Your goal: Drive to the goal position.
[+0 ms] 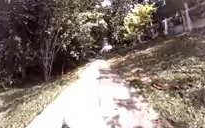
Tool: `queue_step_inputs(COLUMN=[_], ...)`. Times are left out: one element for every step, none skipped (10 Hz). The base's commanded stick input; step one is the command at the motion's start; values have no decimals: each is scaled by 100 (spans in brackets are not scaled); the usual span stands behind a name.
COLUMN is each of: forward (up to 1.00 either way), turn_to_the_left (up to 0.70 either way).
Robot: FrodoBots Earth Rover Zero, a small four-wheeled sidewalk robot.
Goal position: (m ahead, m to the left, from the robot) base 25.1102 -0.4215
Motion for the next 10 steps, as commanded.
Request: queue_step_inputs(forward=[70,70,70,70,70,70,70,70,70,70], turn_to_the_left=[0,0,0,0,0,0,0,0,0,0])
